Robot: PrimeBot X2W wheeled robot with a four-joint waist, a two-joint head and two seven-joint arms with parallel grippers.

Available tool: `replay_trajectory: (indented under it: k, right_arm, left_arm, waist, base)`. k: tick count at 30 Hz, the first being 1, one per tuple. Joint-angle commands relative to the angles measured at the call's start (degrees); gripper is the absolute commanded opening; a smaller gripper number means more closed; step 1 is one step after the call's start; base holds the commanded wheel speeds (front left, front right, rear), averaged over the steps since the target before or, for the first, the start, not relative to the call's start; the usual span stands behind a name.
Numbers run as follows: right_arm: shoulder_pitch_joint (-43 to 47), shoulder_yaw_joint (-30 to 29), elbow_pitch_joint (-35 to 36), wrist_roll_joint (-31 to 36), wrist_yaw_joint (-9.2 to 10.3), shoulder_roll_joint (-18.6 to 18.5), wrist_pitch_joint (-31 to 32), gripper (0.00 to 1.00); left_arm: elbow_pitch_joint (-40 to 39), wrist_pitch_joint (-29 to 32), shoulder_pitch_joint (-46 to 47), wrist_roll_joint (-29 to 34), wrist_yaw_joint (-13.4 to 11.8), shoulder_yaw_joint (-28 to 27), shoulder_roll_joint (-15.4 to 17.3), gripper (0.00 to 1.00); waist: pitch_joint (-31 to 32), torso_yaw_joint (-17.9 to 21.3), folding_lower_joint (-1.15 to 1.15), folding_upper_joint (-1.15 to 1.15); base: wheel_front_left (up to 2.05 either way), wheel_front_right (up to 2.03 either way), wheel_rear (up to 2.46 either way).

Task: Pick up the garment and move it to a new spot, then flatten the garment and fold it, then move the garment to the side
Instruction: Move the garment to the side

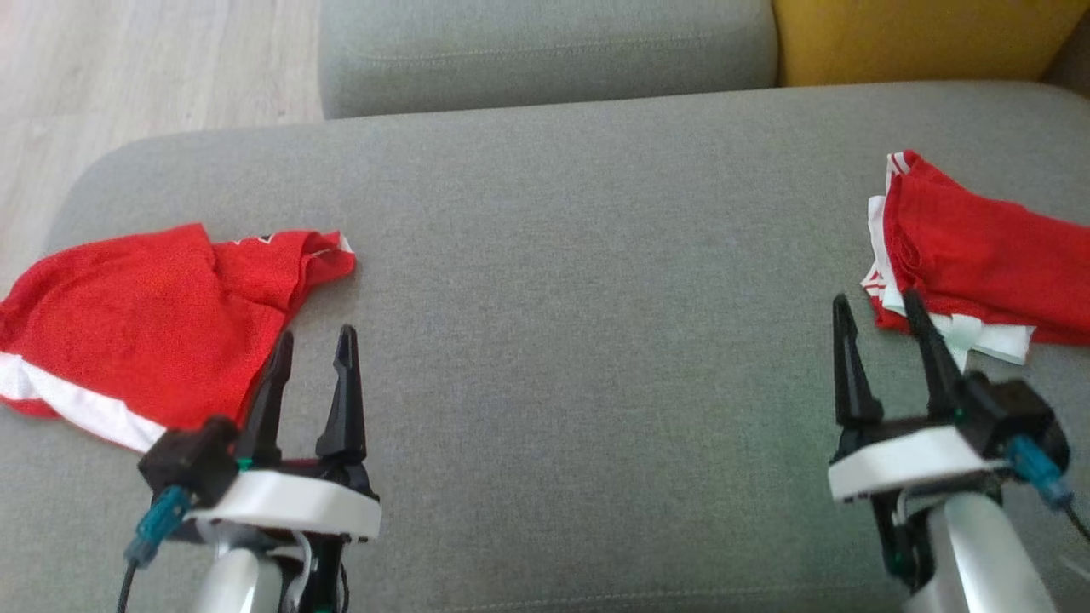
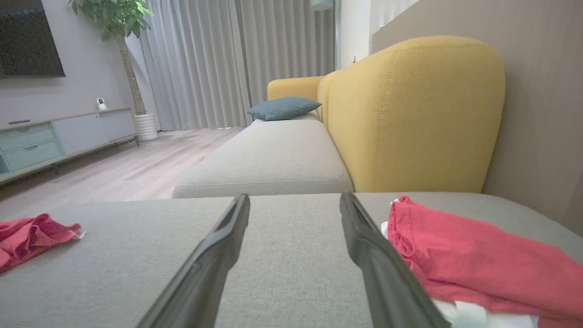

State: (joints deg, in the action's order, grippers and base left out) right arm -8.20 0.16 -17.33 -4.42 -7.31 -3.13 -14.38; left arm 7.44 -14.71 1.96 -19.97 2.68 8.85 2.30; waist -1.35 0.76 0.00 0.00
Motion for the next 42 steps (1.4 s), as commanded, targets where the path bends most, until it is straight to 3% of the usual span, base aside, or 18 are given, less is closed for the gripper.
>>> replay_trajectory:
  k: [1,12,42]
  right_arm:
    - [-0.89,1.86,2.57,-1.53,-0.18,0.21,-0.6,1.0]
    - [3.78,2.57,6.76,-4.52,-0.18,0.24,-0.62,1.0]
    - [3.81,2.41,6.82,-6.09,-0.18,0.25,-0.62,1.0]
  left_arm:
    - [-2.52,-0.29,1.54,0.33,-0.43,-1.7,0.58,1.0]
    - [-3.34,-0.29,-0.78,1.39,-0.86,-0.82,0.58,1.0]
    - [-3.37,-0.29,0.09,1.08,-1.2,-0.36,0.58,1.0]
  waist:
    - [0.29,-0.04,0.0,0.0]
    - [0.77,0.39,0.0,0.0]
    - [0.85,0.26,0.0,0.0]
  base:
    - [0.0,0.0,0.0]
    - [0.0,0.0,0.0]
    - [0.0,0.0,0.0]
